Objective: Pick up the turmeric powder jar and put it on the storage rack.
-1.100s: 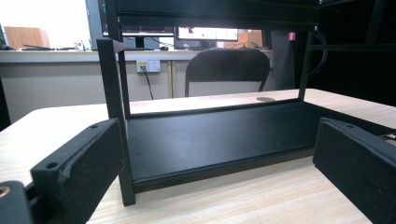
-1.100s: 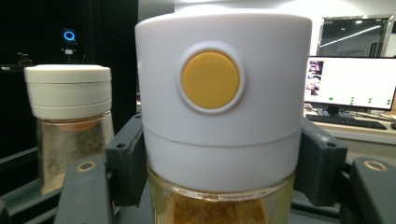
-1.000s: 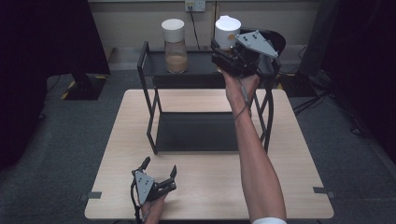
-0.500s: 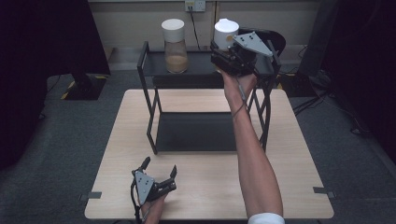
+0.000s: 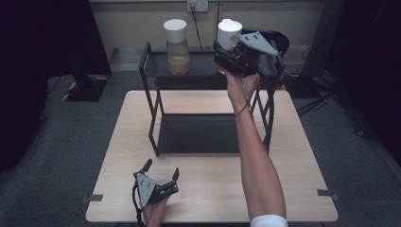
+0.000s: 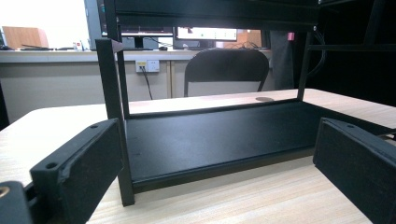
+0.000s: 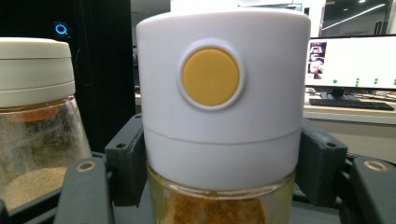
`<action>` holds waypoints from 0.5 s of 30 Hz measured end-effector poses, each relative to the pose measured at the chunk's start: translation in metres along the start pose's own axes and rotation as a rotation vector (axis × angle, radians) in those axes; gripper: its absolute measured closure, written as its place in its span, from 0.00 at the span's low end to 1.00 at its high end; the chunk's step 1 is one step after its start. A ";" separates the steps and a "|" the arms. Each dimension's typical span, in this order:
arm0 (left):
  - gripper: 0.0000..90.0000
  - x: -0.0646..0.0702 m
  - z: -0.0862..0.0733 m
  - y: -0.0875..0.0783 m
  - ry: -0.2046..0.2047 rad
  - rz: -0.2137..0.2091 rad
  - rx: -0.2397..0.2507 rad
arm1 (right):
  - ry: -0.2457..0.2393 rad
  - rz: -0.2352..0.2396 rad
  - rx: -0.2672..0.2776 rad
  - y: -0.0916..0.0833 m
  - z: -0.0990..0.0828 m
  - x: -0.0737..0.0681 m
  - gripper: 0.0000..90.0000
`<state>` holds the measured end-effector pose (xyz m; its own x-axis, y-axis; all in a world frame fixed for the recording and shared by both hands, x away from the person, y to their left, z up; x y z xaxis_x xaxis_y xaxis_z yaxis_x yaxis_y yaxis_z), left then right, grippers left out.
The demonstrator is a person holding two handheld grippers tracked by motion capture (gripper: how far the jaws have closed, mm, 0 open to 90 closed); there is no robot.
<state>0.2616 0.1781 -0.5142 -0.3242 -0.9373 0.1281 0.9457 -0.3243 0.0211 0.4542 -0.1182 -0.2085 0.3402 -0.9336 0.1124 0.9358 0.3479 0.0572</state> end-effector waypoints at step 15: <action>0.01 0.000 0.000 0.000 0.000 -0.001 0.000 | 0.003 0.000 -0.004 0.005 -0.001 0.000 0.33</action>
<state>0.2616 0.1781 -0.5142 -0.3248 -0.9371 0.1280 0.9455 -0.3249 0.0212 0.4592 -0.1167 -0.2091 0.3404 -0.9339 0.1090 0.9362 0.3474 0.0535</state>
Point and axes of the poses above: each handheld gripper's, and its own axes: y roughly forward along the jaws, z roughly out of its top, x roughly to its right, the point moved 10 cm from there along y, roughly forward along the jaws, and after that the axes turned 7 degrees about -y, right-handed, at the moved point
